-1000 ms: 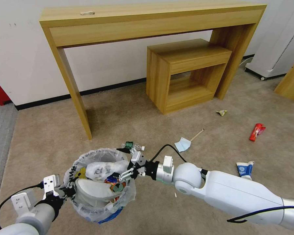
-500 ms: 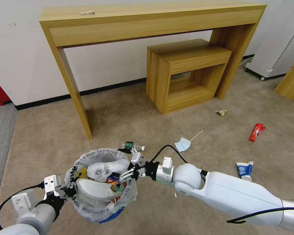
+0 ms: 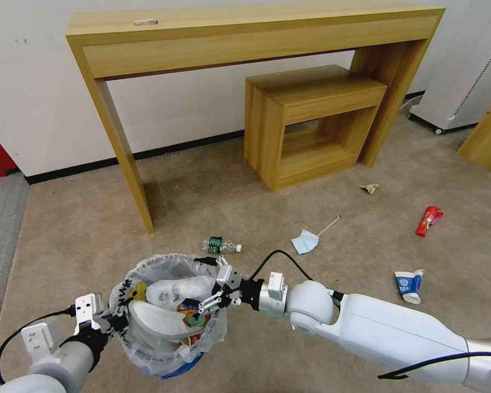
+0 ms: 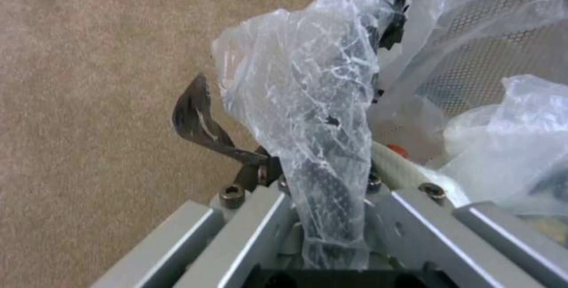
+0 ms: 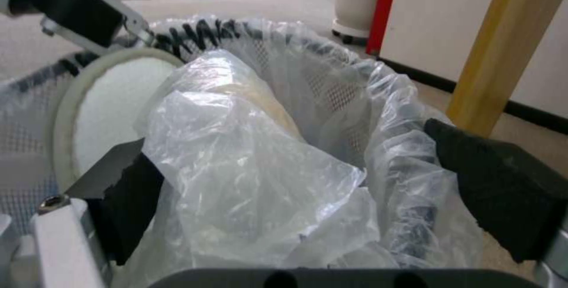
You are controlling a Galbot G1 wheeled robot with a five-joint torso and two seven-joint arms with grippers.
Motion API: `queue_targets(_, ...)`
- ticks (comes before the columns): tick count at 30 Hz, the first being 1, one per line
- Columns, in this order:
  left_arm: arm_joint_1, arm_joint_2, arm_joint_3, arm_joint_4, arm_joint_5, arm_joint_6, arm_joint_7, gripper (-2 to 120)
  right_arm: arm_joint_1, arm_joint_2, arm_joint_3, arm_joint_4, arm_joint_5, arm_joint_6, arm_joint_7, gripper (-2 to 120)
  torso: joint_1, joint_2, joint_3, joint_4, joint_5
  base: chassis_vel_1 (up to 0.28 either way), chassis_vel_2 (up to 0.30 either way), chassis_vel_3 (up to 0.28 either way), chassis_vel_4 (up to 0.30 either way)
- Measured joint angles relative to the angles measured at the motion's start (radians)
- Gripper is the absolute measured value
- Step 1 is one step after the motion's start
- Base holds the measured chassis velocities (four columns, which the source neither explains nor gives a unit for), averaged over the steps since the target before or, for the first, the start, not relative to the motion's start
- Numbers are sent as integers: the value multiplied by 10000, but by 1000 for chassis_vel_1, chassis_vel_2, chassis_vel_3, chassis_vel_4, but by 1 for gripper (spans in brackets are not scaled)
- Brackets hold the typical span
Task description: Pick up the trash bin and place the garbage on the floor into it.
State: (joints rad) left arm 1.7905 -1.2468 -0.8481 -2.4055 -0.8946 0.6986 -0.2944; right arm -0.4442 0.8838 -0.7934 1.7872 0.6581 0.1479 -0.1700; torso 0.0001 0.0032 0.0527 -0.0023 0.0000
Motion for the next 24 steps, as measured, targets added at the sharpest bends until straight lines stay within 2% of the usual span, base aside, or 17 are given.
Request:
queue_targets(9,-99,161,-17,75,-70,-9,-1,1,-24,4,388,280,451,364,-222,100,0,0,0,0,0,0,0,0,0)
queue_targets(24,-55,234,-48,-41,-159,-37,-45,1,-136,-1005,478,730,150,56,-371,100,-1,0,0,0,1,0,0,0,0)
